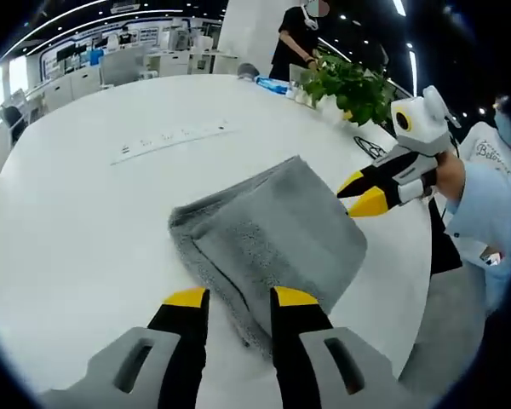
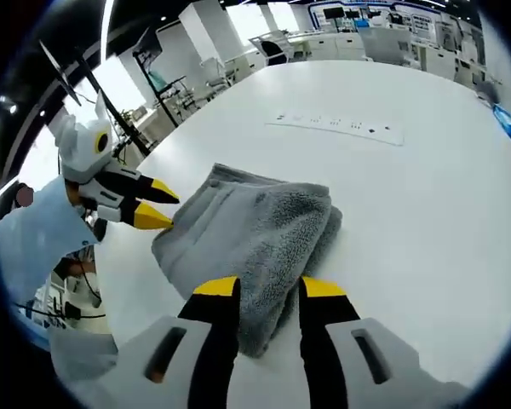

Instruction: Fold the towel on the table until its edges align and the towel forms a compact rectangular stack.

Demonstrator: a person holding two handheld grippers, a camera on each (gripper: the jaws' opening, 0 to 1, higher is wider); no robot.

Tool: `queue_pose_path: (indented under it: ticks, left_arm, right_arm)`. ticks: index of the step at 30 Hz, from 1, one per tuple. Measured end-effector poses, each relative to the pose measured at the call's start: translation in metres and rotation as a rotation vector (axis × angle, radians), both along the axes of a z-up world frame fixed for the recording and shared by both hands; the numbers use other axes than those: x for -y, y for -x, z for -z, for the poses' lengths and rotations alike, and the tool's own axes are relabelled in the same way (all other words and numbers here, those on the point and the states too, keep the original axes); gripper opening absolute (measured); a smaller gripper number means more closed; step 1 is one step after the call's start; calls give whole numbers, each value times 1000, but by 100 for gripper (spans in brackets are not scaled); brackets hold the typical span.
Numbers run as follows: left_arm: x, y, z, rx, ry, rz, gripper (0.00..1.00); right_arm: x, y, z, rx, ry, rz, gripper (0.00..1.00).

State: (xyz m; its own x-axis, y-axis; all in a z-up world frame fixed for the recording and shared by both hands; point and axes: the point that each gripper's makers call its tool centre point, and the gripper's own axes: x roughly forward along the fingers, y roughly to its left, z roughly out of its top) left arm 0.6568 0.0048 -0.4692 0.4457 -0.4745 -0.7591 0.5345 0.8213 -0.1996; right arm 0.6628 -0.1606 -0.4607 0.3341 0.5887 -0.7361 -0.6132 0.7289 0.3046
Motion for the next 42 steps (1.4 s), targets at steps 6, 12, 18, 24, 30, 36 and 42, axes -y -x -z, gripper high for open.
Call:
queue_pose_path:
  ticks: [6, 12, 18, 24, 30, 36, 42]
  left_arm:
    - [3, 10, -14, 53, 24, -27, 37]
    - [-1, 21, -17, 65, 30, -35, 39]
    - [-3, 32, -19, 88, 36, -48, 43]
    - [-1, 47, -24, 128, 40, -63, 48]
    - [-3, 63, -28, 150, 43, -67, 51]
    - [-2, 73, -37, 213, 51, -81, 62]
    - [-2, 90, -44, 233, 63, -80, 62]
  right_arm:
    - [5, 8, 0, 28, 5, -3, 35]
    - [9, 31, 2, 43, 13, -15, 39]
    - [9, 42, 0, 79, 11, -24, 48]
    - [9, 52, 0, 102, 16, -33, 51]
    - [9, 67, -4, 145, 19, -38, 57]
    - [8, 81, -12, 207, 18, -39, 62]
    - [7, 97, -19, 248, 22, -52, 63]
